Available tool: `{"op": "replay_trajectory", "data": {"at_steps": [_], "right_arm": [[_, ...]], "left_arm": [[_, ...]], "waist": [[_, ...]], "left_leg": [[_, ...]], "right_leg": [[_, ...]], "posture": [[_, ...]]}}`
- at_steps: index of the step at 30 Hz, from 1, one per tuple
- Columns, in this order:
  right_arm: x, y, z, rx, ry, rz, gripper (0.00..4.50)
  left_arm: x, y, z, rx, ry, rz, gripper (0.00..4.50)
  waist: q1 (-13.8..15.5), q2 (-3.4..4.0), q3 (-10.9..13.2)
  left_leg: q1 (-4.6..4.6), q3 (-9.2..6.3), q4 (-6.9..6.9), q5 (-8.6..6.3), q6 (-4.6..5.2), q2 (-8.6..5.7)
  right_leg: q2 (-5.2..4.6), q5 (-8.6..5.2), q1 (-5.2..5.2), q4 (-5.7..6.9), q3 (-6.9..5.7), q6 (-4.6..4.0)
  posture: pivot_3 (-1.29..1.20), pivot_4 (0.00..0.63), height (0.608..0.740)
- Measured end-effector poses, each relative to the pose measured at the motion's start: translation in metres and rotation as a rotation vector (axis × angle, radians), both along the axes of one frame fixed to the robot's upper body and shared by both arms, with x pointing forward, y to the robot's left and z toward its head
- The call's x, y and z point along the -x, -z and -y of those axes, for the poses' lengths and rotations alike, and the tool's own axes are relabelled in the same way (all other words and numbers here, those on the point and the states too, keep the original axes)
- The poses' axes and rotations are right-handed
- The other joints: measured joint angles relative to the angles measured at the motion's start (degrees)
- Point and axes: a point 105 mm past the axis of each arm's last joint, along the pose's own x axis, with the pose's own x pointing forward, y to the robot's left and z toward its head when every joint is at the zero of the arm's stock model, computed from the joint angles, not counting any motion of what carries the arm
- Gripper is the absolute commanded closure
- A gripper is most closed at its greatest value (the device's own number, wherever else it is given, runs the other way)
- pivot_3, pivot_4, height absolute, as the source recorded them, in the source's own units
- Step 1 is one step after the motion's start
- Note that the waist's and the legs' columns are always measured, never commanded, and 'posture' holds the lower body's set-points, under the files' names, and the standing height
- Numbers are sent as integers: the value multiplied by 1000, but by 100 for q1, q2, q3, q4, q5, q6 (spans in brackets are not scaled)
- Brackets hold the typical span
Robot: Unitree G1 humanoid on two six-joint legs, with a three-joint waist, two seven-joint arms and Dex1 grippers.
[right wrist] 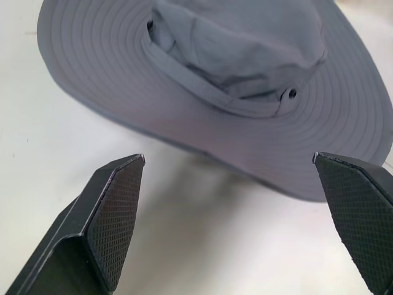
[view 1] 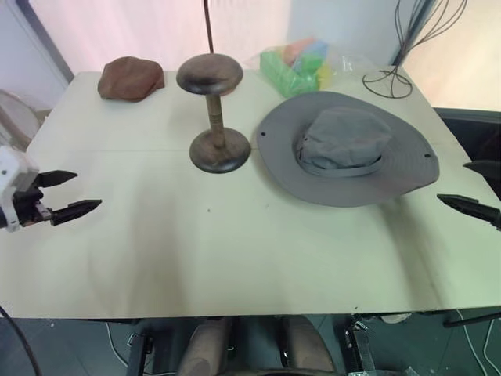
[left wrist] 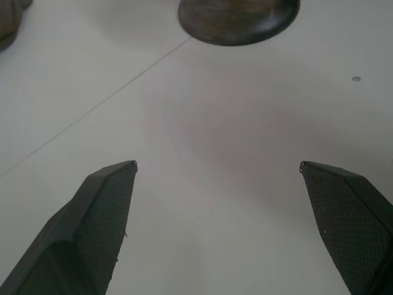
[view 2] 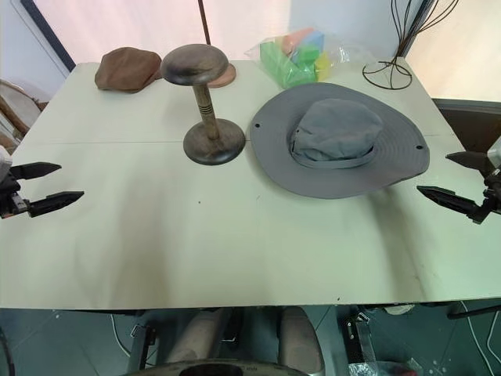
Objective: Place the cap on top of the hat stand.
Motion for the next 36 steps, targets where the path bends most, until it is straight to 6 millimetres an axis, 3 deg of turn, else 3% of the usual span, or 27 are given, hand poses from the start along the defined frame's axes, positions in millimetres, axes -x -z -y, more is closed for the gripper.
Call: {"op": "replay_trajectory", "data": {"at_steps": [6,11,14,19,21,22,24,27,32,36], "right_arm": [[5,1,6,6,26,14,0],[-1,-4,10,43,77,88,0],[-2,-10,7,48,77,107,0],[1,-24,-22,134,4,130,0],[1,-26,-39,186,-27,150,0],[-1,-27,-58,212,-54,178,0],[-2,-27,-82,241,-104,200,0],[1,-7,-112,362,-165,197,0],[-2,28,-130,510,-180,187,0],[-18,79,-149,579,-181,199,0]], "left_arm": [[-4,10,5,-69,34,-37,36],[-23,-5,9,-116,33,26,36],[-35,-20,23,-87,78,60,36],[-39,-66,72,41,300,104,36],[-36,-73,91,60,397,88,36],[-34,-76,109,69,482,75,36],[-31,-75,126,72,562,50,36],[-20,-75,147,86,698,-53,36],[-7,-81,165,104,839,-131,36],[-7,-76,180,89,919,-156,36]], "waist": [[2,3,-1],[8,4,-2],[20,0,0],[0,2,-1],[-19,3,-2],[-20,3,-1],[-17,2,-1],[4,-7,4],[14,-27,-2],[8,-44,-6]], "left_leg": [[0,1,0,0,0,0],[3,1,0,1,-2,-3],[2,-2,4,4,-4,-3],[-3,-2,24,12,7,-1],[-3,-2,26,13,8,1],[-3,-2,31,14,8,3],[-4,-3,38,16,6,9],[-8,-5,48,17,4,13],[-13,-7,75,16,8,15],[-13,-8,79,18,5,20]], "right_leg": [[0,1,0,1,1,-1],[0,12,0,3,0,-3],[2,18,-2,6,-6,9],[11,20,1,16,-4,16],[17,19,0,18,1,17],[18,19,-1,24,1,17],[22,19,0,30,0,16],[25,19,0,31,-4,15],[28,14,9,24,-6,5],[31,8,10,24,-10,-9]], "posture": [[0,150,735],[0,150,735],[0,150,735],[0,150,735],[0,150,735],[0,150,735],[0,150,735],[0,150,735],[0,150,735],[0,150,735]]}}
